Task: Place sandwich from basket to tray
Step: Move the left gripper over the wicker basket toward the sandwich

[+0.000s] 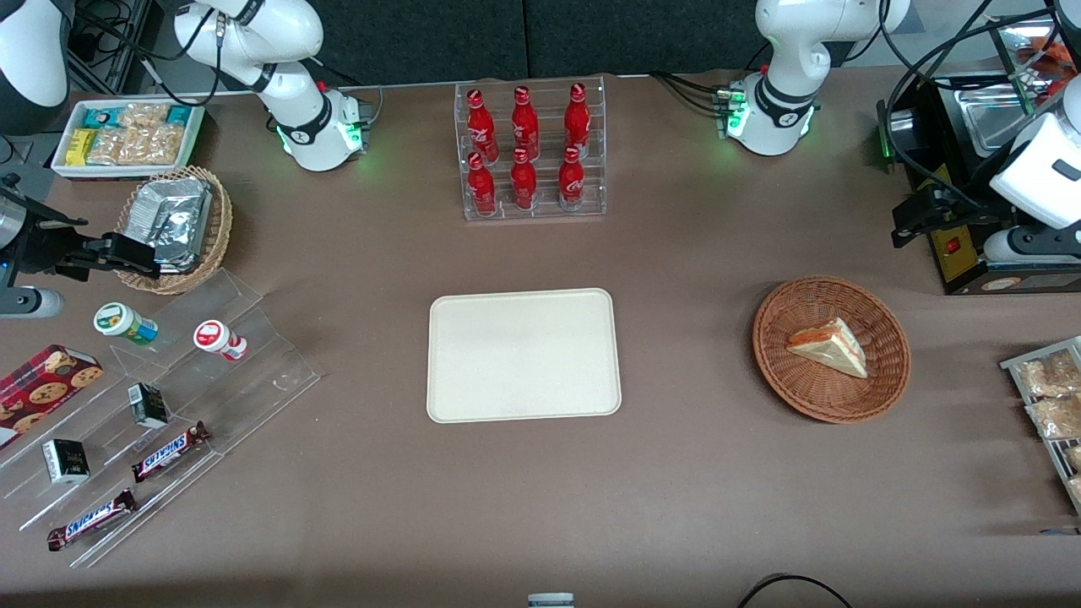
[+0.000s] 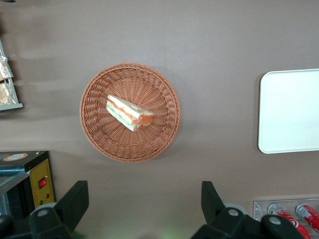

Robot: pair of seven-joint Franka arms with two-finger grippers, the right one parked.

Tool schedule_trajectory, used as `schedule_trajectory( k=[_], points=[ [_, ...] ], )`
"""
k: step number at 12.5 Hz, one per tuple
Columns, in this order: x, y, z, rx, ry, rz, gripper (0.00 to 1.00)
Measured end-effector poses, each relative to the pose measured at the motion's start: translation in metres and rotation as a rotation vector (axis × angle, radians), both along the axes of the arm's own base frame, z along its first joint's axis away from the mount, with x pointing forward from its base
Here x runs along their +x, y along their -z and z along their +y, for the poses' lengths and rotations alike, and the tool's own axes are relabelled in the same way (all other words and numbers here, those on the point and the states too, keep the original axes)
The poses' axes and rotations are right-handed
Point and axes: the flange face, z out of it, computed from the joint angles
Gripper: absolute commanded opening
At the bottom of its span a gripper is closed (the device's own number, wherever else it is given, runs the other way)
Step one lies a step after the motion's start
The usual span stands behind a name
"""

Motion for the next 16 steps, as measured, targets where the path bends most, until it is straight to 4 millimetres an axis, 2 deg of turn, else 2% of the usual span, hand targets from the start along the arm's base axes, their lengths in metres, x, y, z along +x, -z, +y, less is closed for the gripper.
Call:
schedule_trajectory(
  k=[4,6,7,10,11,14,16],
  points=[
    [0.001,0.002,0.001,0.014,0.001,0.004,1.00],
    [0.004,0.015,0.005,0.023,-0.015,0.039,1.00],
    [0.006,0.031,0.010,0.031,-0.066,0.091,1.00],
    [0.016,0.099,0.033,0.086,-0.406,0.232,1.00],
    [0.020,0.116,0.038,0.099,-0.476,0.254,1.00],
    [0.025,0.157,0.043,0.133,-0.759,0.229,1.00],
    [0.026,0.194,0.040,0.125,-0.938,0.156,1.00]
  ],
)
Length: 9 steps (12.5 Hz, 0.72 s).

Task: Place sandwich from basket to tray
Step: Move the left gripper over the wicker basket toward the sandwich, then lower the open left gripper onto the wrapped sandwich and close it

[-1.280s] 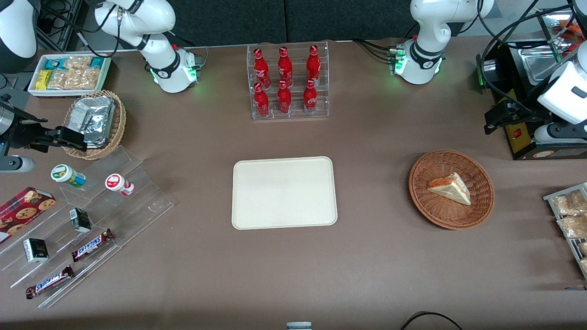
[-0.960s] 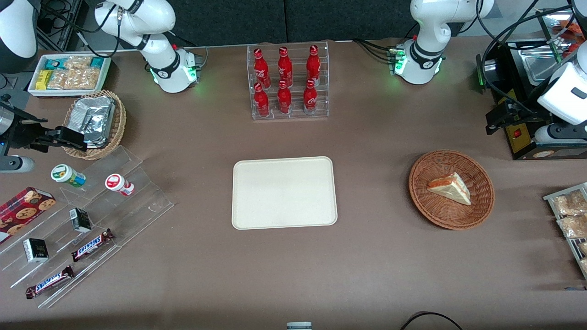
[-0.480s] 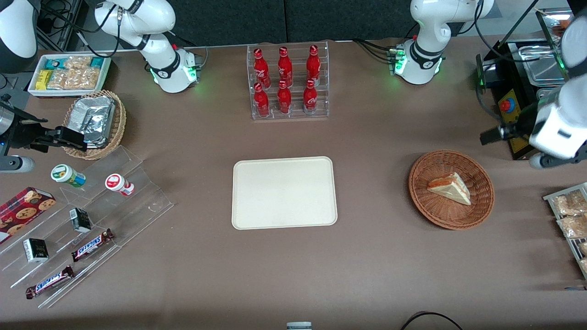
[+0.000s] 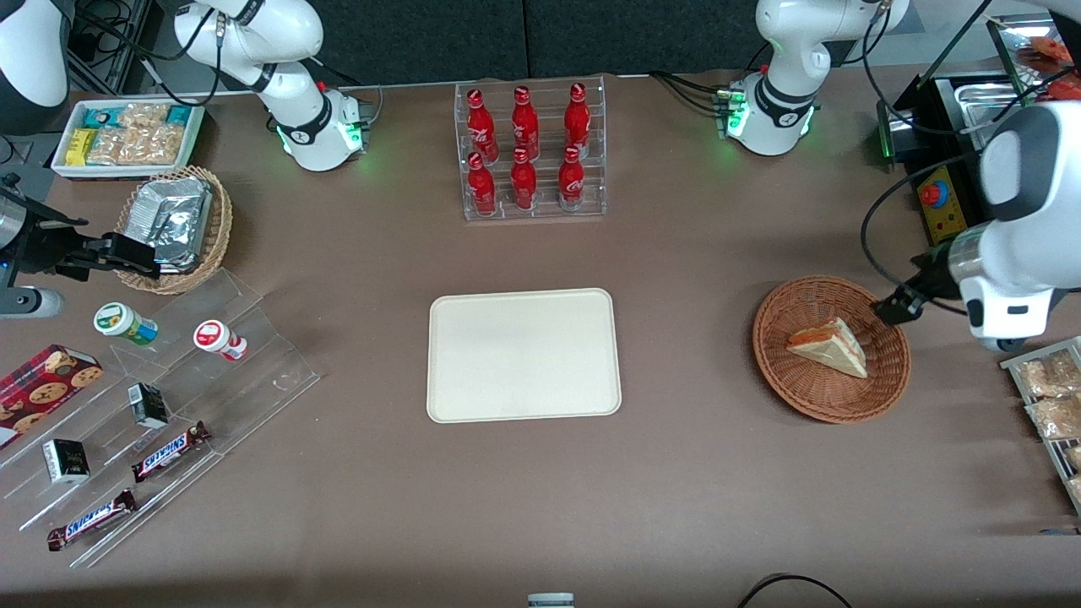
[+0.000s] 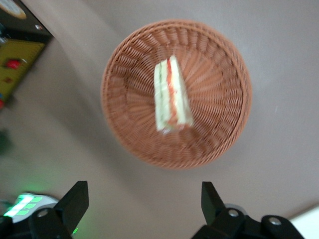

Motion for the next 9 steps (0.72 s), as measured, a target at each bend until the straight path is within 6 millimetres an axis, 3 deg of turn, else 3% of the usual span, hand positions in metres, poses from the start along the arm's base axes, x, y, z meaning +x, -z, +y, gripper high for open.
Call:
schedule_trajectory(
  k=[3,9],
  points=[
    [-0.009,0.053,-0.005,0.018,-0.113,-0.060,1.00],
    [-0.024,0.124,0.003,0.024,-0.239,-0.125,1.00]
  ],
)
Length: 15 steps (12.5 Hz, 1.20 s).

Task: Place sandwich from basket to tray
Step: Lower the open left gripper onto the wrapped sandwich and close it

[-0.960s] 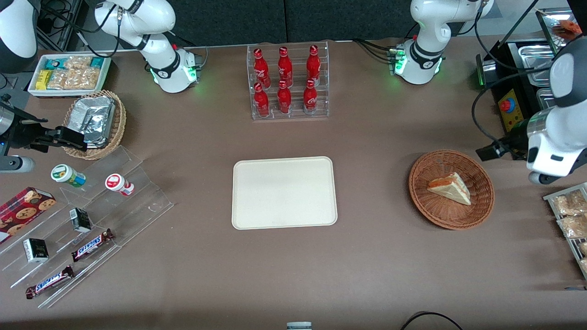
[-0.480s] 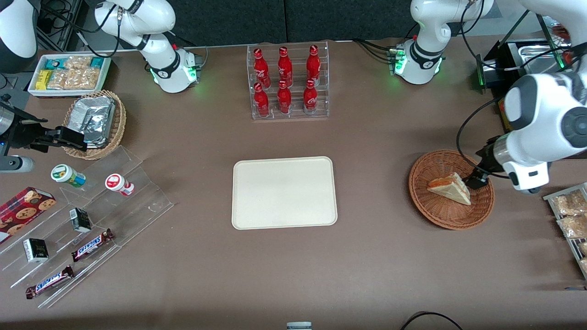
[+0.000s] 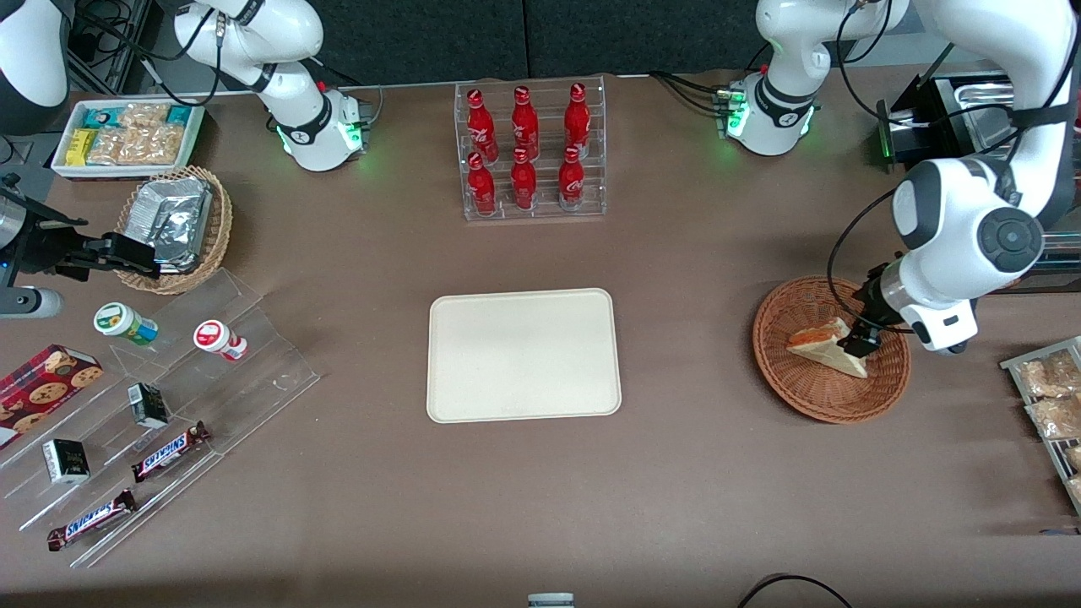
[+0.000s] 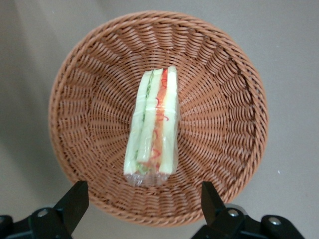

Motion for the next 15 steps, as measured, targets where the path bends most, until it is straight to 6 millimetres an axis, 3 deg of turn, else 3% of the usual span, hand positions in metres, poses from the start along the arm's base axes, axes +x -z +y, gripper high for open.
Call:
schedule_trajectory(
  k=[6,7,8,9,10,15],
  points=[
    [0.005,0.070,0.000,-0.004,-0.064,-0.002,0.99],
    [0.004,0.081,0.000,-0.004,-0.067,-0.002,0.81],
    [0.003,0.090,0.003,-0.004,-0.072,0.001,0.39],
    [0.003,0.096,0.005,-0.003,-0.076,0.003,0.11],
    [0.003,0.097,0.006,-0.003,-0.078,0.003,0.00],
    [0.010,0.084,0.004,-0.003,-0.083,-0.019,0.00]
  ],
)
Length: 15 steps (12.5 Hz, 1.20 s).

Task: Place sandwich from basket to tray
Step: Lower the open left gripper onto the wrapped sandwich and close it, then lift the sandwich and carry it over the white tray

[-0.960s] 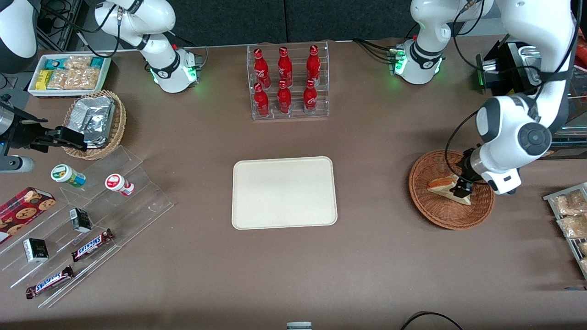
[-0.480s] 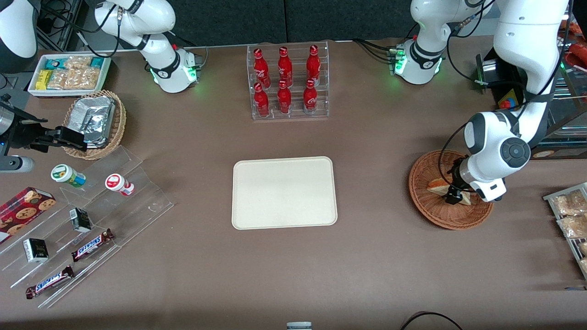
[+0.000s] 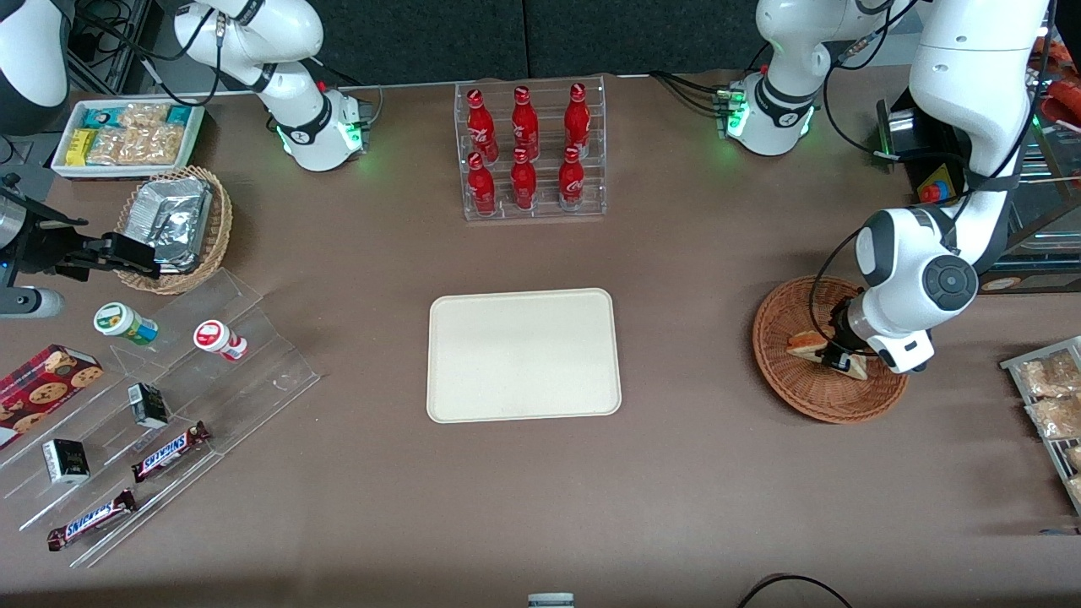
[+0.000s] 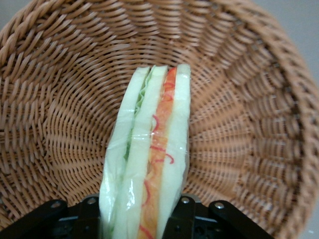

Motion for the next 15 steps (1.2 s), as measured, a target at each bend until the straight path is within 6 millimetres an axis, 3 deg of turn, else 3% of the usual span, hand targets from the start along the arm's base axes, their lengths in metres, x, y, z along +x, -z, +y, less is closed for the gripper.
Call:
schedule_trajectory(
  k=[2,3,6,8,11,15],
  points=[
    [0.012,-0.031,-0.017,-0.001,0.027,0.031,0.00],
    [0.020,-0.057,-0.036,0.001,0.055,0.064,0.00],
    [0.036,-0.140,-0.129,0.005,0.122,0.086,0.00],
    [0.031,-0.166,-0.194,-0.041,0.153,0.060,0.00],
    [0.006,-0.167,-0.298,-0.092,0.279,0.060,0.00],
    [-0.019,-0.122,-0.426,-0.106,0.455,0.059,0.00]
  ],
)
